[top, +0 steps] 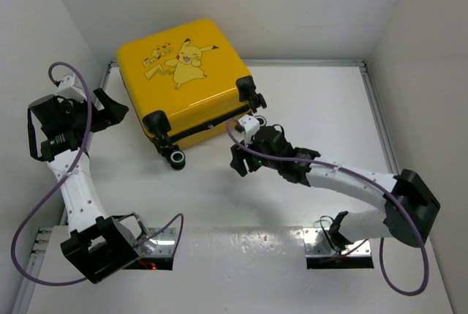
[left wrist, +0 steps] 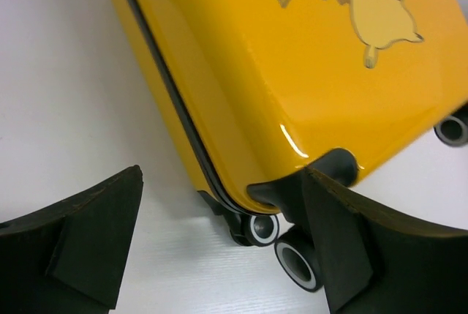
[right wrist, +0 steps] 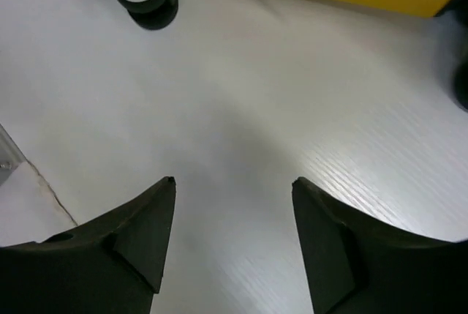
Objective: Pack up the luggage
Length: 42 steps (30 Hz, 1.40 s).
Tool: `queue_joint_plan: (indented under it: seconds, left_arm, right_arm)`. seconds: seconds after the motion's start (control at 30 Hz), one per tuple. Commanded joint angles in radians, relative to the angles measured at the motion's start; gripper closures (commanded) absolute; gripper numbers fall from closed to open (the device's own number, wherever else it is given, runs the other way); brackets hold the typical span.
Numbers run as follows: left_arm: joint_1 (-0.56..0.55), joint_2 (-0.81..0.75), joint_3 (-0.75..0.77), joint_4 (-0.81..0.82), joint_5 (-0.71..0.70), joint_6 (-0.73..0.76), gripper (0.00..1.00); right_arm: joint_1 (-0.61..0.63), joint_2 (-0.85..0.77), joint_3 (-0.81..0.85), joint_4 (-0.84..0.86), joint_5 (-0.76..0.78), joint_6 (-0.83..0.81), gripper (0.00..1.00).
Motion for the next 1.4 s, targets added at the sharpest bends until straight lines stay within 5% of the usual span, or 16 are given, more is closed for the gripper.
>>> queue_joint_plan:
  seconds: [0.0, 0.17, 0.4, 0.67, 1.37]
  left_arm:
    - [0.027, -0.03, 0.044, -0.026, 0.126, 0.06, 0.08]
    - [0.04, -0.053, 0.014, -0.071, 0.259, 0.106, 0.07]
    - [0.049, -0.063, 0.013, -0.071, 0.232, 0.106, 0.06]
    - [0.049, -0.063, 0.046, -0.071, 0.183, 0.106, 0.06]
    - [0.049, -0.014, 0.076, -0.071, 0.109, 0.145, 0.06]
  right_arm:
    - [-0.002, 0.057, -0.034, 0.331, -0.112, 0.149, 0.35]
    - [-0.021, 0.198, -0.08, 0.599, -0.135, 0.194, 0.34]
    - [-0.055, 0.327, -0.145, 0.894, -0.188, 0.191, 0.53]
    - [-0.131, 0.462, -0.094, 1.09, -0.345, 0.203, 0.5]
    - [-0.133, 0.712, 0.145, 1.111, -0.164, 0.212, 0.53]
